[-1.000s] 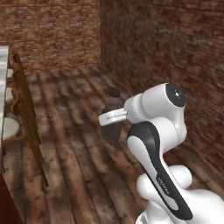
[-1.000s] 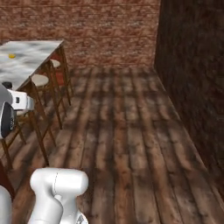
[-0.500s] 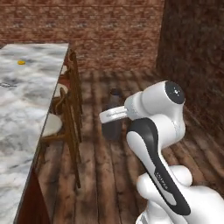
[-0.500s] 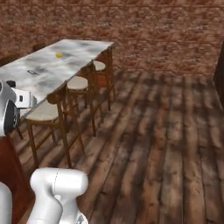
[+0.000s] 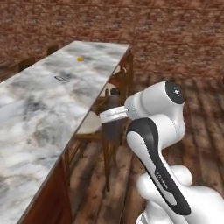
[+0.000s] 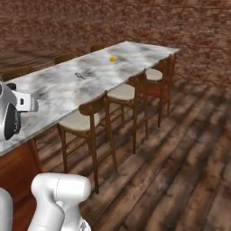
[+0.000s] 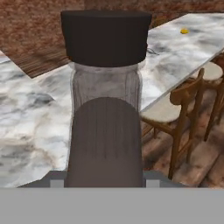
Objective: Move the shaker and syrup bottle from the cabinet to the dining counter.
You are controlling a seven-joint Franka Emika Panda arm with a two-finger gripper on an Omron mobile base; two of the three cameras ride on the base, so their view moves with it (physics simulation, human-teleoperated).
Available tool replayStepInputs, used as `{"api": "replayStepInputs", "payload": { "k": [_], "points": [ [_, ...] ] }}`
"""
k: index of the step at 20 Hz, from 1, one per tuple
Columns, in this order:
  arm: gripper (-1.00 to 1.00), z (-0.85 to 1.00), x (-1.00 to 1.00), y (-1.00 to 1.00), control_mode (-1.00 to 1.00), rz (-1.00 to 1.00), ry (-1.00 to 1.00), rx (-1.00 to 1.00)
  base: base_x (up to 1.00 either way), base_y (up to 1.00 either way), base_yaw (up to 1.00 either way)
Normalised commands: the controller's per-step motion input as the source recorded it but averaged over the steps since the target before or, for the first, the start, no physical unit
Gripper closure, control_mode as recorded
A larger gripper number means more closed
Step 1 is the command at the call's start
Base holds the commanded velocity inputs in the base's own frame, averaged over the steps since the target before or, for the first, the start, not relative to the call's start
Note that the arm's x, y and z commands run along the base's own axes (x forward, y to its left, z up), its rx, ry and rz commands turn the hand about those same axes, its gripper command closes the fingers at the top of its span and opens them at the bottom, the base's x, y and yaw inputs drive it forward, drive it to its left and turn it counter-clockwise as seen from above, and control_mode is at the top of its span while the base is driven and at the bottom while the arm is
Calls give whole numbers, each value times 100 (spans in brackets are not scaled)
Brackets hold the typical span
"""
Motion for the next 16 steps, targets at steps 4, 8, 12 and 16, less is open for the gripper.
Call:
{"api": "replayStepInputs", "payload": {
  "k": [4, 8, 12, 16],
  "points": [
    [100, 0, 0, 0, 100, 0, 0, 0, 67, -1, 53],
    [100, 0, 0, 0, 100, 0, 0, 0, 72, -12, 42],
    [100, 0, 0, 0, 100, 0, 0, 0, 79, -15, 31],
    [100, 0, 0, 0, 100, 0, 0, 0, 84, -12, 28]
  ]
}}
